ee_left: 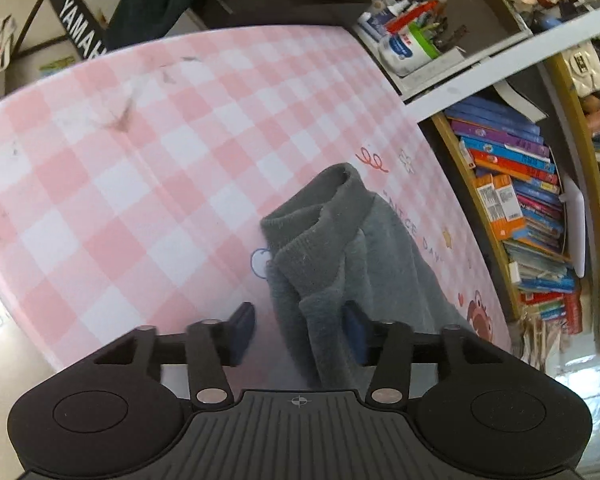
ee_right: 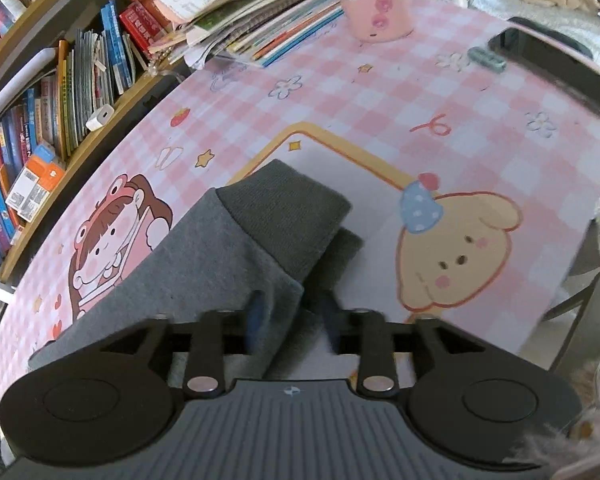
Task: Fold clothes
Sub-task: 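Lift the folded sweatshirt end with the left gripper and lay it down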
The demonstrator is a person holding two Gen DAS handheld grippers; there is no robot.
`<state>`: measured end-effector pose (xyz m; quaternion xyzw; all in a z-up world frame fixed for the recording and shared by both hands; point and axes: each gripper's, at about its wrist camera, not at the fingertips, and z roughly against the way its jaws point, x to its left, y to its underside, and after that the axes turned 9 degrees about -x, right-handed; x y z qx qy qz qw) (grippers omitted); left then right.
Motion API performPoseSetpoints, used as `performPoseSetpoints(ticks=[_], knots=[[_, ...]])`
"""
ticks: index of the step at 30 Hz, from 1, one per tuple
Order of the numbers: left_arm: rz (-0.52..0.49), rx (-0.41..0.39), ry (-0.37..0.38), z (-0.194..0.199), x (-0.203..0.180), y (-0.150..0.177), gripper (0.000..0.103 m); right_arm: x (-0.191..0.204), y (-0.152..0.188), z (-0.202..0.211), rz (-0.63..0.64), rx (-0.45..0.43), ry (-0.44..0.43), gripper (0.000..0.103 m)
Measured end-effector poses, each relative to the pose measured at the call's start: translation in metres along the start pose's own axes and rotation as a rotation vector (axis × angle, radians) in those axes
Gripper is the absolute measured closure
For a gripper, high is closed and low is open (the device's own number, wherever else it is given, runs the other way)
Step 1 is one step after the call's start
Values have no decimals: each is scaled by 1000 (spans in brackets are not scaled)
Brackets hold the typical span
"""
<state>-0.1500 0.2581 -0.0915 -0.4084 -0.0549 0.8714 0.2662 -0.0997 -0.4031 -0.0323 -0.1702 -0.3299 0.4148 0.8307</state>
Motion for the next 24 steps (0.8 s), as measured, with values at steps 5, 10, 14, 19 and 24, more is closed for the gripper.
performPoseSetpoints(ticks=[5, 10, 14, 19, 24], knots=[[64, -2, 14, -8, -2, -1, 48, 6, 4, -7, -16, 7, 2, 66], [144, -14, 28, -25, -6, -4, 61, 12, 8, -15, -35, 16, 4, 66], [202, 6, 57, -33, -9, -13, 84, 16, 11, -21, -50, 23, 4, 85], [15, -124, 347, 5, -52, -22, 88, 28, 18, -27, -37, 38, -17, 90], [45, -162, 254, 11, -13, -29, 88, 46, 27, -30, 13, 60, -65, 90]])
